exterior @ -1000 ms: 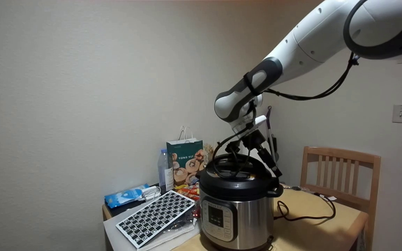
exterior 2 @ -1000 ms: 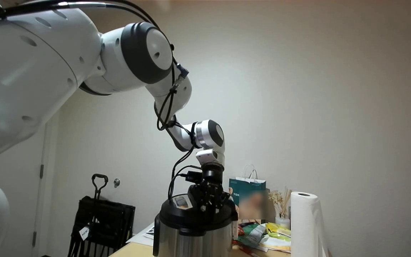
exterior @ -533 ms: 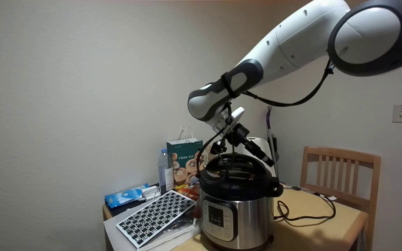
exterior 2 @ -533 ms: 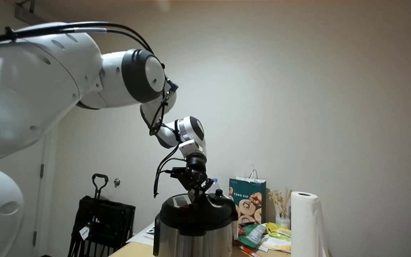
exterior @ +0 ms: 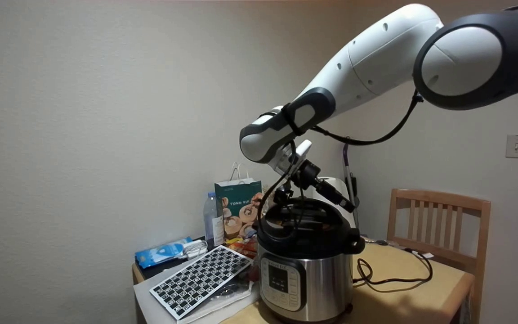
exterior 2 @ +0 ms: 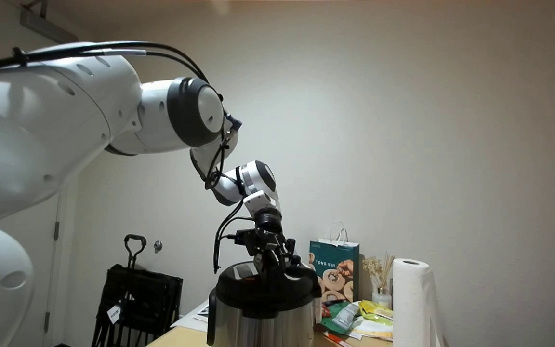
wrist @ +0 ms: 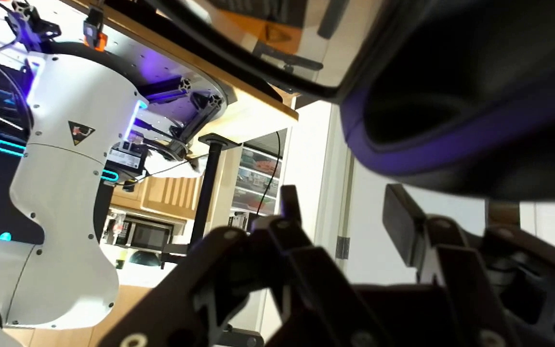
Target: Turn the lid of the cooker clockwise
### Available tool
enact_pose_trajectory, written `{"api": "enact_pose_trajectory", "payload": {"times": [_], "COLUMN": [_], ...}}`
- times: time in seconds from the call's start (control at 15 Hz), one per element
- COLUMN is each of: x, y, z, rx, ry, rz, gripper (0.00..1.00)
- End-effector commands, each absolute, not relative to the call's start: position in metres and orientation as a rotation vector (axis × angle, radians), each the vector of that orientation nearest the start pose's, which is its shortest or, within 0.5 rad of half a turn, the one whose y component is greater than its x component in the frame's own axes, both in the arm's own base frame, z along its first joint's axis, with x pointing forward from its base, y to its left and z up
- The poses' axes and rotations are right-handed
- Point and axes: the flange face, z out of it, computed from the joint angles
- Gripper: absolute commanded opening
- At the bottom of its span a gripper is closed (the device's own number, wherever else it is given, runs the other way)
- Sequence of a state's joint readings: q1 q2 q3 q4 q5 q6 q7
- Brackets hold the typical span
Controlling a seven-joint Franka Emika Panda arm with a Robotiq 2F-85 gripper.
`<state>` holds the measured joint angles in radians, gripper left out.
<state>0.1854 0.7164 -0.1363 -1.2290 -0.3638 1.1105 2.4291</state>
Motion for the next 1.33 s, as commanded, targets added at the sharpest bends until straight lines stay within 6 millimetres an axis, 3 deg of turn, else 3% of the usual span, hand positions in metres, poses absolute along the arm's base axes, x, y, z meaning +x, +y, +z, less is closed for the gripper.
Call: {"api": "enact_pose_trajectory", "payload": {"times": [0.0,0.13,0.27,0.33,0.47,0.93,1.13,1.2,1.27], "x": [0.618,0.607,0.598,0.617,0.609,0.604,0.6,0.601,0.598], "y": [-0.014,-0.02,-0.026,-0.022,-0.028,-0.027,-0.013,-0.033,-0.035], "z": [0.351,0.363,0.377,0.362,0.376,0.375,0.372,0.372,0.363], "rx": [0.716,0.65,0.604,0.656,0.636,0.637,0.493,0.484,0.457], "ry": [-2.188,-2.242,-2.302,-2.224,-2.26,-2.262,-2.451,-2.505,-2.542], "rz": [0.113,0.014,-0.08,-0.006,-0.052,-0.065,-0.151,-0.19,-0.23], "gripper": [0.81,0.94,0.99,0.88,0.99,1.0,1.0,1.0,1.0]}}
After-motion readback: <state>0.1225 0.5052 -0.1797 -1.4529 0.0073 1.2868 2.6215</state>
